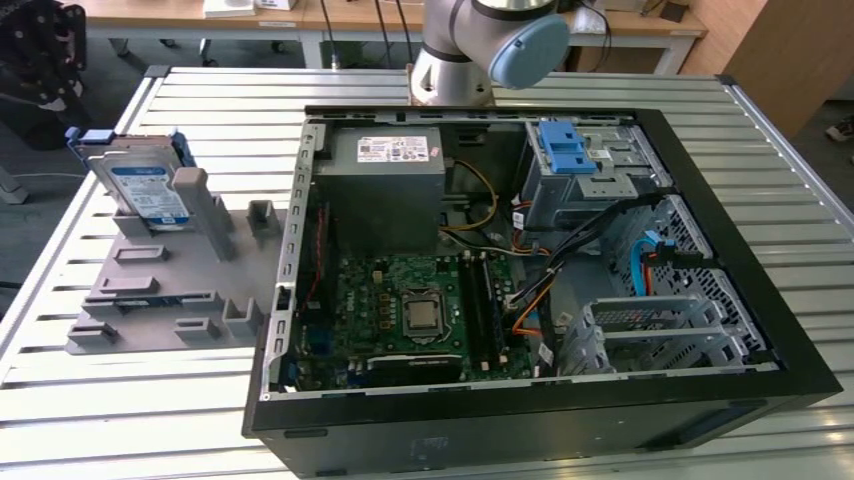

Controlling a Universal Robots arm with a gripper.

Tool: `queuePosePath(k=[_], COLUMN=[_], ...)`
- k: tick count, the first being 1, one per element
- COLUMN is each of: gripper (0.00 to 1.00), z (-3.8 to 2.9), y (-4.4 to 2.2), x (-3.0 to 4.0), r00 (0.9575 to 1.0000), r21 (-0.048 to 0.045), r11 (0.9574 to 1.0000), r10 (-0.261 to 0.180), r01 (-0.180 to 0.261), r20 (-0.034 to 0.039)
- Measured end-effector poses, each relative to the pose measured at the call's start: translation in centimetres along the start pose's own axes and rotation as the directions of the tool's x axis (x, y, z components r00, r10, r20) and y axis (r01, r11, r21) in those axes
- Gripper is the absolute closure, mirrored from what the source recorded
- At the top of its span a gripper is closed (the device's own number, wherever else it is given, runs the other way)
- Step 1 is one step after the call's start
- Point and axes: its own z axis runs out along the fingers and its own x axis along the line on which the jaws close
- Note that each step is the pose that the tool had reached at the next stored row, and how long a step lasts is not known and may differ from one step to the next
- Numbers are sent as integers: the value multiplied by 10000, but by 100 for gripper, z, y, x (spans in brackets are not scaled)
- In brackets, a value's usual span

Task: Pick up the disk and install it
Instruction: 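Pick up the disk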

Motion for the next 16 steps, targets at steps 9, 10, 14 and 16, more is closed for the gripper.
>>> queuePosePath(k=[9,10,14,16], gripper=[89,89,89,89], z=[56,61,75,77], y=[14,14,24,31], x=[-69,-69,-68,-66], r00=[9976,9965,9913,9910], r21=[88,83,70,70], r11=[9976,9965,9913,9910], r10=[-691,-832,-1316,-1340], r01=[691,832,1316,1340], r20=[7,3,-7,-7])
